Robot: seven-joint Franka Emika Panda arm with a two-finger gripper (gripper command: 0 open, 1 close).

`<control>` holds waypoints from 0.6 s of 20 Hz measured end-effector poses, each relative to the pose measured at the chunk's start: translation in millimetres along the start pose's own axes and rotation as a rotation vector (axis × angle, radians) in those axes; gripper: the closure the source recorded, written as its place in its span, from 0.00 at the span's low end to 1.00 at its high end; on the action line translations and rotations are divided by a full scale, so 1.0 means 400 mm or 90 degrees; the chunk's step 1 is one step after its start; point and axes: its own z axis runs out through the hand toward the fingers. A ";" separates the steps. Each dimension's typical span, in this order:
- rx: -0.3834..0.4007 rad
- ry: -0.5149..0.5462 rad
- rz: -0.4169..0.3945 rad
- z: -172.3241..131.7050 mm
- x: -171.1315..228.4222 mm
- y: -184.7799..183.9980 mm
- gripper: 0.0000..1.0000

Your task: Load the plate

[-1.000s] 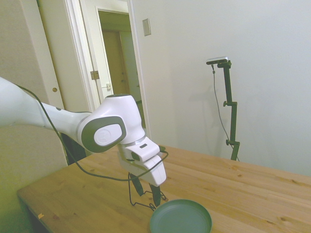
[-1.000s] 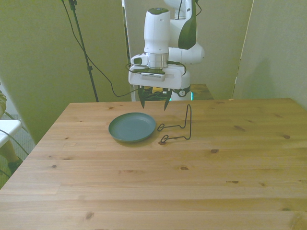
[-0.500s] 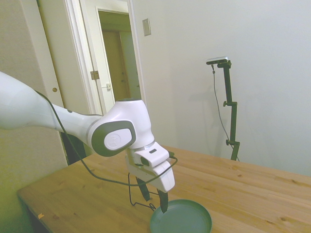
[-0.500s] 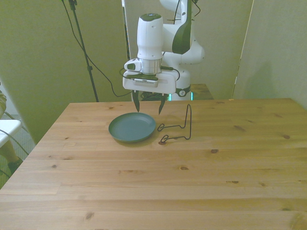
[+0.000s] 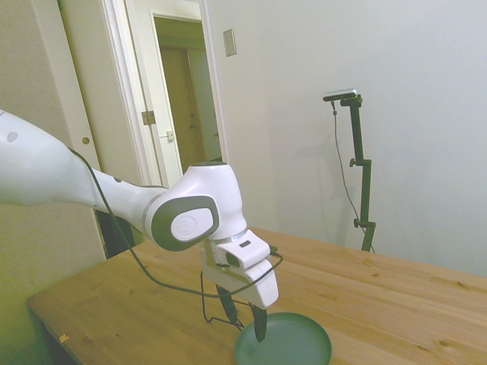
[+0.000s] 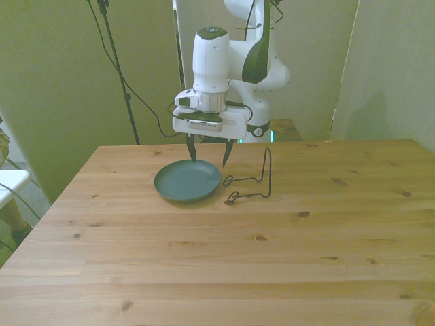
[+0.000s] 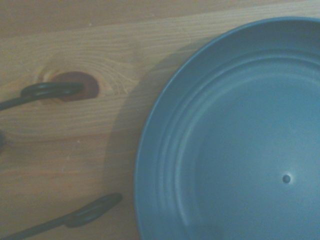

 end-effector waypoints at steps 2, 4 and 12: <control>-0.012 0.003 -0.008 0.015 -0.001 -0.007 0.00; -0.018 0.012 -0.013 0.021 -0.004 -0.017 0.00; -0.040 0.042 -0.038 0.041 -0.067 -0.076 0.00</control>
